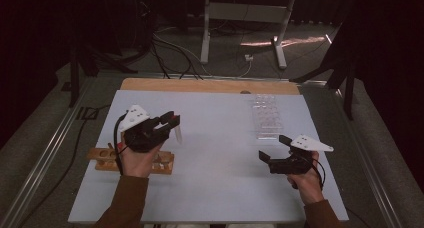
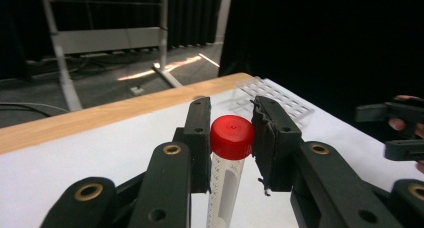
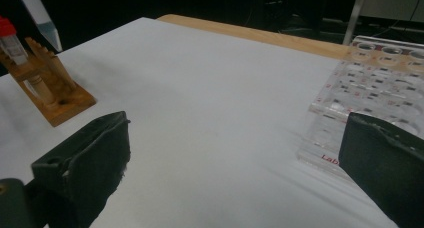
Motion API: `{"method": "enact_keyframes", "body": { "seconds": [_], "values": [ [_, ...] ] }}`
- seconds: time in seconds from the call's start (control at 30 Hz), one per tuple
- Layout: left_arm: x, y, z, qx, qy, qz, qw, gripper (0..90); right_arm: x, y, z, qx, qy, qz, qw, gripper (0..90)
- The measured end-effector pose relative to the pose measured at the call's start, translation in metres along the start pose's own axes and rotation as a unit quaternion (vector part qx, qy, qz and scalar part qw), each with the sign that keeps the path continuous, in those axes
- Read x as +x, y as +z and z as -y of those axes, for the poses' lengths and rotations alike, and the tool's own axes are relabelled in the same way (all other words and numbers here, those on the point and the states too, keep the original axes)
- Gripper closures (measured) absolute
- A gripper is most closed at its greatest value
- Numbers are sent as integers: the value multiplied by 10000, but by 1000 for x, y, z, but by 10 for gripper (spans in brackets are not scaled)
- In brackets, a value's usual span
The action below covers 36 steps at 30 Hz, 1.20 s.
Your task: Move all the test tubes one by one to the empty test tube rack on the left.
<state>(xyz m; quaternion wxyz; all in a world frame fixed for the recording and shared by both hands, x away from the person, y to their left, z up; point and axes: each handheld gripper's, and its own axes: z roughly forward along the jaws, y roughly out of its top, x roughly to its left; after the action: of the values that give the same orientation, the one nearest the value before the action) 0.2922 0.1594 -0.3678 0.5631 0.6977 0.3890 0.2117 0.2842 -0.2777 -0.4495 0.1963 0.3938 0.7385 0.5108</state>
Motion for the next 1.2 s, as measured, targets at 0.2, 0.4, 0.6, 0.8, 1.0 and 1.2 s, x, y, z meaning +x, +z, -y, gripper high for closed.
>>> {"method": "enact_keyframes", "body": {
  "seconds": [0.2, 0.4, 0.6, 0.8, 1.0, 1.2],
  "values": [
    [20, -20, 2, -115, -129, -254, 9995, 712, 0, -1, 0, -49, 9, -29, 10000, 1],
    [36, -35, 6, -173, -233, -461, 9985, 712, 1, -1, 0, -58, 20, -72, 10000, 1],
    [47, -53, 8, -208, -275, -693, 9970, 712, 0, -2, 0, -91, 14, -95, 9999, 1],
    [58, -75, 11, -221, -296, -979, 9945, 711, 0, -3, -1, -110, 35, -102, 9999, 2],
    [71, -97, 18, -244, -397, -1236, 9912, 712, 0, -4, -1, -138, 58, -75, 9999, 2],
    [80, -112, 26, -255, -511, -1389, 9887, 711, 0, -4, -1, -138, 59, -82, 9999, 2]
  ]
}}
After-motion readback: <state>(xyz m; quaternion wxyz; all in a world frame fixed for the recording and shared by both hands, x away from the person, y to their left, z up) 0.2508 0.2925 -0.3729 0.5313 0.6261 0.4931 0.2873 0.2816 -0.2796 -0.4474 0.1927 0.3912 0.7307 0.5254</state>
